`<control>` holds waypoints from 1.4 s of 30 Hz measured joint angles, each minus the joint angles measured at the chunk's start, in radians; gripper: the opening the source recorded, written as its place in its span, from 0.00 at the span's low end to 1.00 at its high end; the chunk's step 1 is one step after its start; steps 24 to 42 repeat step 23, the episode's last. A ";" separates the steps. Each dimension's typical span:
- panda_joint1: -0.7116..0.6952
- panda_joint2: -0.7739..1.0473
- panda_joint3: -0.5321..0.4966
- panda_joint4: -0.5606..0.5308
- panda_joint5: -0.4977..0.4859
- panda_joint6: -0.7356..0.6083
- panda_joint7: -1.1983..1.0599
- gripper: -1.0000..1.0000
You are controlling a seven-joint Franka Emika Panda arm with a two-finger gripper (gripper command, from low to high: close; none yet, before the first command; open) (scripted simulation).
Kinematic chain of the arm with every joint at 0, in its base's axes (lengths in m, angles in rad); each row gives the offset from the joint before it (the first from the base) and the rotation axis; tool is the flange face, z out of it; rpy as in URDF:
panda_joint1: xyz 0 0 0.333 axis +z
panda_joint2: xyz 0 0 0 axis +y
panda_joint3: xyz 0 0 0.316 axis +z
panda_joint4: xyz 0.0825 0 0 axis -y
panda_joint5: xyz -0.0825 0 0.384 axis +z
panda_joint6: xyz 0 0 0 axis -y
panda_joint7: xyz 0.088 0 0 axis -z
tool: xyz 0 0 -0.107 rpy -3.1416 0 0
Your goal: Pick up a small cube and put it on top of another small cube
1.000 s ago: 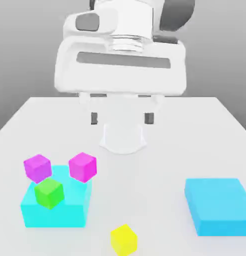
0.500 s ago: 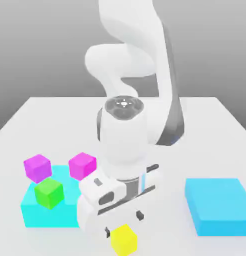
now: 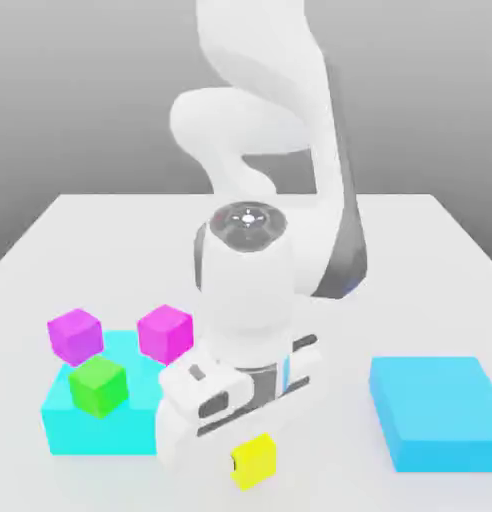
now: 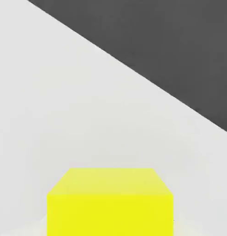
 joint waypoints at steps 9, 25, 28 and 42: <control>-0.229 -0.326 -0.145 -0.120 -0.113 -0.199 -0.210 0.00; -0.329 -0.389 -0.295 -0.247 -0.110 -0.136 -0.426 1.00; -0.329 -0.389 -0.295 -0.247 -0.110 -0.136 -0.426 1.00; -0.329 -0.389 -0.295 -0.247 -0.110 -0.136 -0.426 1.00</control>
